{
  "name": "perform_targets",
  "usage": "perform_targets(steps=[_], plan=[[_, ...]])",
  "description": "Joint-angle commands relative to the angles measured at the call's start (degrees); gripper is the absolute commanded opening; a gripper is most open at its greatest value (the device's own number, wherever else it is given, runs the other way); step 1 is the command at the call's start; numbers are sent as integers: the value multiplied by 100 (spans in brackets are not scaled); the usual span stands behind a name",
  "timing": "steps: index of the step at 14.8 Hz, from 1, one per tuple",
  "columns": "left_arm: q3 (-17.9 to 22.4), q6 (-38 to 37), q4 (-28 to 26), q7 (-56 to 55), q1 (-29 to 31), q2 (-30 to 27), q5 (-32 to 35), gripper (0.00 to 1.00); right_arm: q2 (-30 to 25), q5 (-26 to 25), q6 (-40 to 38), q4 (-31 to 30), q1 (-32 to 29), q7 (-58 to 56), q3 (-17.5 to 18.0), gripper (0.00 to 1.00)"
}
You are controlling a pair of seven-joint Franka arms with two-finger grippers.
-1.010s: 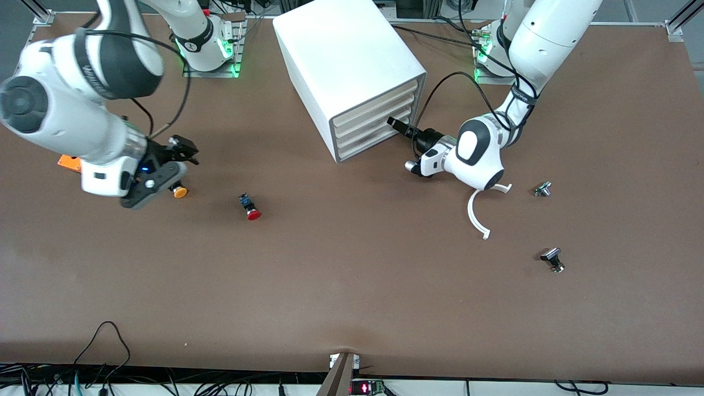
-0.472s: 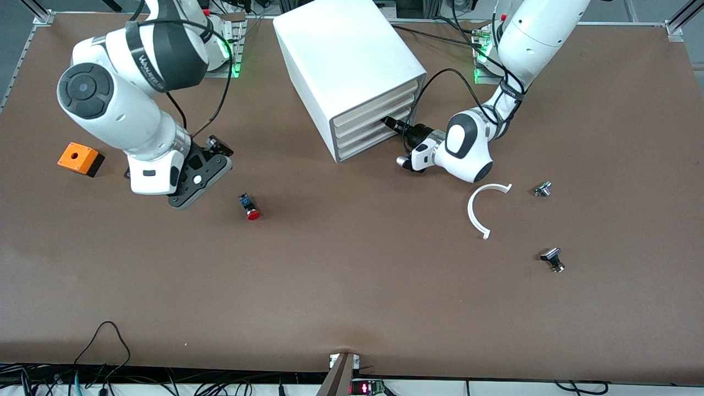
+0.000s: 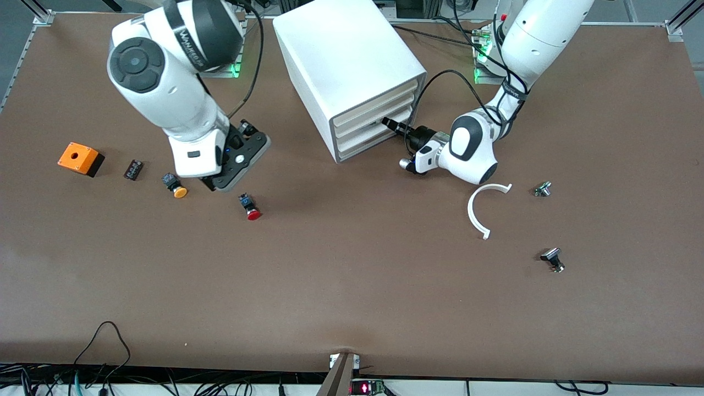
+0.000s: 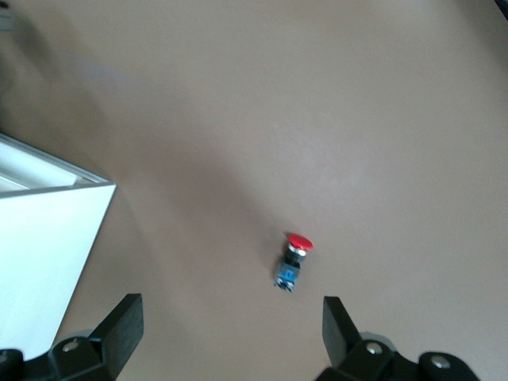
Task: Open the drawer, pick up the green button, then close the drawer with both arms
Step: 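Pull the drawer open with the left gripper while the right gripper approaches, then release the drawer with the left gripper while the right gripper descends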
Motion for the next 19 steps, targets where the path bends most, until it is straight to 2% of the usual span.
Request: perform_targets(steps=[1,4,6,9,11,13,14,15,16,19], plan=[[410,213,156,-134,-8,14,132,0,74,39,225,110,146,-4,-30,100],[718,221,490,-126,-8,31,237,0,92,-39,392,110,575,-57,-21,100],[832,230,648,-126,-8,40,290,0,180,-381,646,119,778,-144,-12,100],[965,353,842,-126,-8,93,290,0,390,-410,1156,136,989,-829,-12,100],[1043,379,948,-126,-8,93,299,7,513,-383,1403,311,1164,-866,23,100],[1096,380,992,-99,0,76,290,27,706,-426,1360,609,1384,-901,32,100],[1105,388,992,-82,27,67,281,48,759,-435,1342,698,1498,-901,32,100],[1114,388,992,-82,53,58,273,78,777,-444,1246,716,1621,-892,23,100],[1114,388,992,-82,97,40,264,100,778,-488,1002,734,1744,-901,23,100],[1254,380,1036,-108,194,-126,273,100,777,-778,412,856,2052,-971,32,100]])
